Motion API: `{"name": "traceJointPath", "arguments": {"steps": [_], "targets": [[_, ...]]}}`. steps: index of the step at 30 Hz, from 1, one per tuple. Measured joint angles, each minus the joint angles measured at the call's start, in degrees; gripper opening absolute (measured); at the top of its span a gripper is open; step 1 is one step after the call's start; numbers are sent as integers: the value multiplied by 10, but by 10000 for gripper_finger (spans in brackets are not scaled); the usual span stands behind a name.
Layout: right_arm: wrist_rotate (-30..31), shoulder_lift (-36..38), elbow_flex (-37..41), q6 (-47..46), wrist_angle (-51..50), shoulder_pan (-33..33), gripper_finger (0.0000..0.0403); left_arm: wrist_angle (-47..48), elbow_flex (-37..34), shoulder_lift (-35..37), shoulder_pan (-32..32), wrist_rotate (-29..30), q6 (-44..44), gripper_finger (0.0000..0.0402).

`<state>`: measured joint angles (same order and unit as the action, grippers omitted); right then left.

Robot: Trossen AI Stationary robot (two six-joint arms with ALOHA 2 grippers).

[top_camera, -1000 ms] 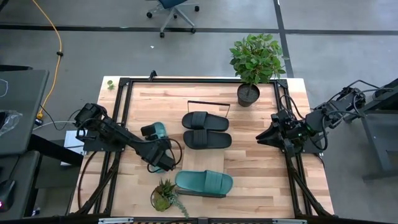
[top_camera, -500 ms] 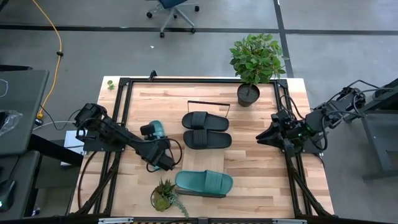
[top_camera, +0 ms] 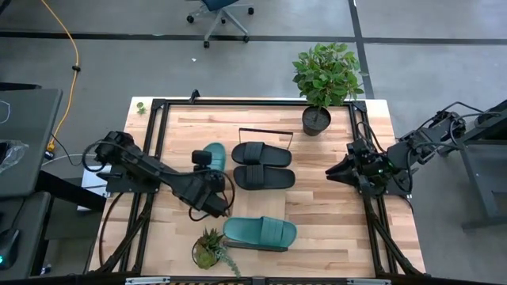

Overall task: Pick and place slides into the shelf
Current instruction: Put the green slides on the shelf

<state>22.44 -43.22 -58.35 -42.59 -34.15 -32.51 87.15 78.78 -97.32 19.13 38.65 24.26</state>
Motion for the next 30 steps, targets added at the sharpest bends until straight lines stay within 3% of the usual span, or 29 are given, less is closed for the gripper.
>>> {"name": "traceJointPath", "arguments": {"steps": [10, 17, 23, 30], "targets": [[58, 0, 0, 0, -4, 0, 84, 29, 96, 12, 0, 48, -171, 1], [142, 0, 0, -15, -4, 0, 84, 30, 105, 31, 0, 73, -257, 0], [175, 0, 0, -29, -3, 0, 84, 22, 105, 46, 0, 98, -328, 0], [196, 0, 0, -39, -3, 0, 84, -52, 105, 63, 0, 99, -439, 0]]}}
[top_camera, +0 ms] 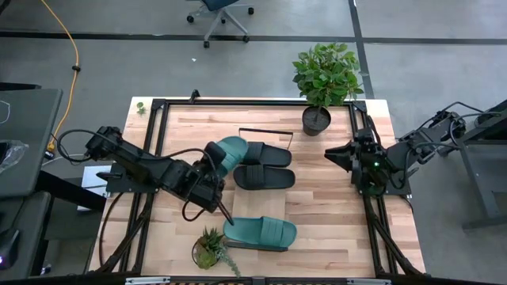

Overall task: Pick and place slides into the shelf
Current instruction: Put the green slides on the shelf

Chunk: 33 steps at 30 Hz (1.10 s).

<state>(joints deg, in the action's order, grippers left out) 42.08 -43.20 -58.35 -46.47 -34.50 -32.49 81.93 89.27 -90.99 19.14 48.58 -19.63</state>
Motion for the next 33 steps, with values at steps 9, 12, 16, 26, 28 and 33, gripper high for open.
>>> {"name": "traceJointPath", "arguments": {"steps": [9, 12, 16, 26, 28, 33], "targets": [[11, -3, 0, -35, -1, 0, 84, -139, -1, -1, 0, -35, -237, 0], [21, -11, 0, -44, -1, 0, 84, -181, -1, -1, 0, -45, -295, 0], [29, -24, 0, -47, -2, 0, 84, -224, -1, -1, -1, -65, -356, 0], [44, -42, 0, -75, -3, 0, 84, -290, -1, -1, -1, -128, -528, 0], [47, -46, 0, -80, -3, 0, 84, -304, -1, -1, -1, -144, -553, 0], [54, -59, 0, -92, -3, 0, 84, -348, -1, -3, -1, -185, -623, 0]]}}
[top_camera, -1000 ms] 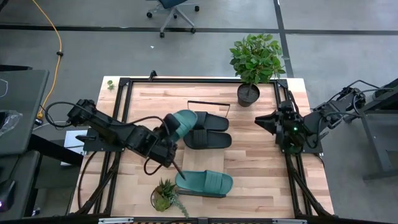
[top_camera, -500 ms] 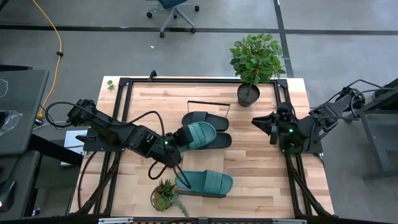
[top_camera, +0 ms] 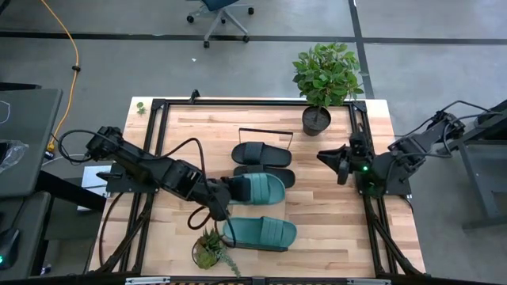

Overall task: Pick and place slides into the shelf
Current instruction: Put the green slides on the shelf

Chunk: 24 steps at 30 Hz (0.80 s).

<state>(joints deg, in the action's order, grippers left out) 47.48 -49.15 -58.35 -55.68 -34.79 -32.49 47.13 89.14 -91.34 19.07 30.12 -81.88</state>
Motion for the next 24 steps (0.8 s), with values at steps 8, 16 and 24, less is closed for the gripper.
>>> {"name": "traceJointPath", "arguments": {"steps": [8, 16, 24], "targets": [[0, -19, 0, -28, 0, 0, 84, -33, -1, -20, -7, -68, -39, 0], [4, -23, 0, -30, 7, 2, 84, -74, 0, -47, -39, -129, -53, 0], [16, -28, 0, -30, 12, 3, 84, -114, 0, -75, -61, -165, -71, 0]]}}
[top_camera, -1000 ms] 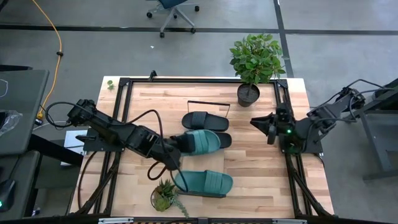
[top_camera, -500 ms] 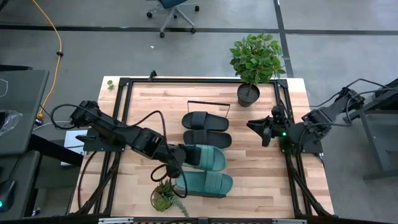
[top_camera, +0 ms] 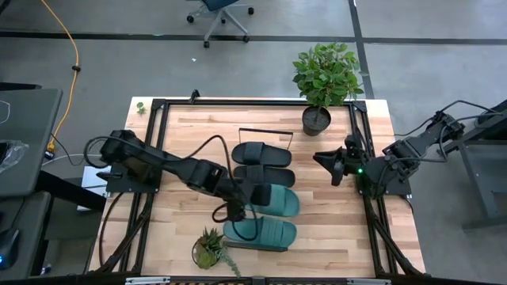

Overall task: Pick and place slides into the shelf
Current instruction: Put the green slides on the shelf

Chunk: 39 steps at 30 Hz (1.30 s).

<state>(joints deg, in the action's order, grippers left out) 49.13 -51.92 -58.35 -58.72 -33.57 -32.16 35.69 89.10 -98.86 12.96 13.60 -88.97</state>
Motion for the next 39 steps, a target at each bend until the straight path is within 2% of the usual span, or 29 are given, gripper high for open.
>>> {"name": "traceJointPath", "arguments": {"steps": [12, 20, 25, 39], "targets": [[9, -7, 0, -9, -3, 0, 84, -41, 1, -53, -2, -13, 10, 0], [8, -16, 0, -14, -3, 2, 84, -35, 0, -66, -28, -11, 89, 0], [3, -19, 0, -18, -5, 3, 84, -38, 0, -66, -45, -10, 108, 0], [3, -18, 0, -17, -15, 3, 84, -24, 0, -65, -42, -73, 119, 0]]}}
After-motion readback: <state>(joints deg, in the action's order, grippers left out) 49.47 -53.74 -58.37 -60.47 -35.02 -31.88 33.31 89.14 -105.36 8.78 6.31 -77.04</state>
